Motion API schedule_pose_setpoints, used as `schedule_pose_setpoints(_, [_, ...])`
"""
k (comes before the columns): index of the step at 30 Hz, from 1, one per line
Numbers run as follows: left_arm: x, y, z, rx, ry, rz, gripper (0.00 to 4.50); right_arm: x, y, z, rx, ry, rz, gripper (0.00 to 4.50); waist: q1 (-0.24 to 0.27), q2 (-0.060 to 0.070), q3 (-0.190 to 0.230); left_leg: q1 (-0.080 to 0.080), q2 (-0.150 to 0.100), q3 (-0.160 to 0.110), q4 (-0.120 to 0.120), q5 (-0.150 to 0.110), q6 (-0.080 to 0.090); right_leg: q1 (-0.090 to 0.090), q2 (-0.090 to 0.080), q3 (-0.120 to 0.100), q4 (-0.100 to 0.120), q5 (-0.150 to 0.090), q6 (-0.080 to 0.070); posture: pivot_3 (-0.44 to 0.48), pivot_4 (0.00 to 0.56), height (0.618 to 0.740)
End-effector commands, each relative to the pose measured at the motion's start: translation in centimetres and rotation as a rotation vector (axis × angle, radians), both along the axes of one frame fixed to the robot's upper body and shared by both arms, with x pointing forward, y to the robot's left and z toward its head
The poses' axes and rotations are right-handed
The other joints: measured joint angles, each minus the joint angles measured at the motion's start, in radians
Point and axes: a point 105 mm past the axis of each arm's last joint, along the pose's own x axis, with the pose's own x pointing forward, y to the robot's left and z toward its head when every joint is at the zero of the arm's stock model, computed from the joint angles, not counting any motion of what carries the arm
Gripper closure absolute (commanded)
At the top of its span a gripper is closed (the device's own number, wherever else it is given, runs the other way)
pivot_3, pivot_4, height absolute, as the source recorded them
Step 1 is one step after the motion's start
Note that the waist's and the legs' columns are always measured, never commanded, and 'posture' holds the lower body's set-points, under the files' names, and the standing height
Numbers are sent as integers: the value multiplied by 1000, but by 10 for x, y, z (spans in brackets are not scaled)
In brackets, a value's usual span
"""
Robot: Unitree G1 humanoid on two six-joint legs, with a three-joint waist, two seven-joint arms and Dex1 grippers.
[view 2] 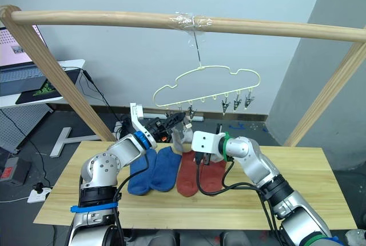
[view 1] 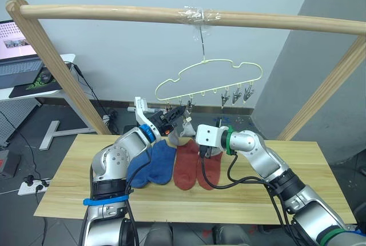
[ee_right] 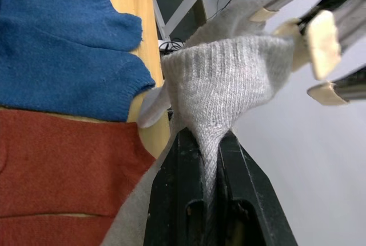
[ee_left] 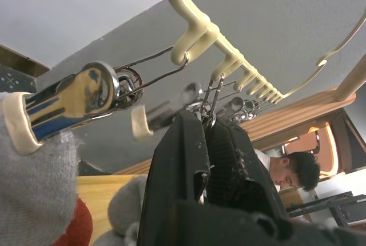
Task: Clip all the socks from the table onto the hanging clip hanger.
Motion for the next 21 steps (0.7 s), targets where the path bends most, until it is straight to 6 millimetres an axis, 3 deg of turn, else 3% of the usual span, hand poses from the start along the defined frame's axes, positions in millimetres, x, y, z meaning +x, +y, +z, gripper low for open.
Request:
schedule_pose_setpoints(1, [-1, -2, 10, 0, -39, -20, 4423, -1, -1, 18, 29, -55, 7, 4438, 0, 0, 0, 0, 0, 0, 0, 0, 0, 0, 0, 0, 0, 0, 0, 71, 79, 740])
schedule_pose_setpoints(14, [-1, -3, 8, 4, -35, -25, 4423, -5, -3, 30, 27, -101, 23, 4438, 0, 0, 0, 0, 0, 0, 0, 0, 0, 0, 0, 0, 0, 0, 0, 69, 76, 740])
schedule_pose_setpoints(21, [-3, -9, 10, -12, -43, -42, 4423, 1, 9, 29, 44, -106, 17, 4438, -1, 0, 0, 0, 0, 0, 0, 0, 0, 0, 0, 0, 0, 0, 0, 72, 67, 740])
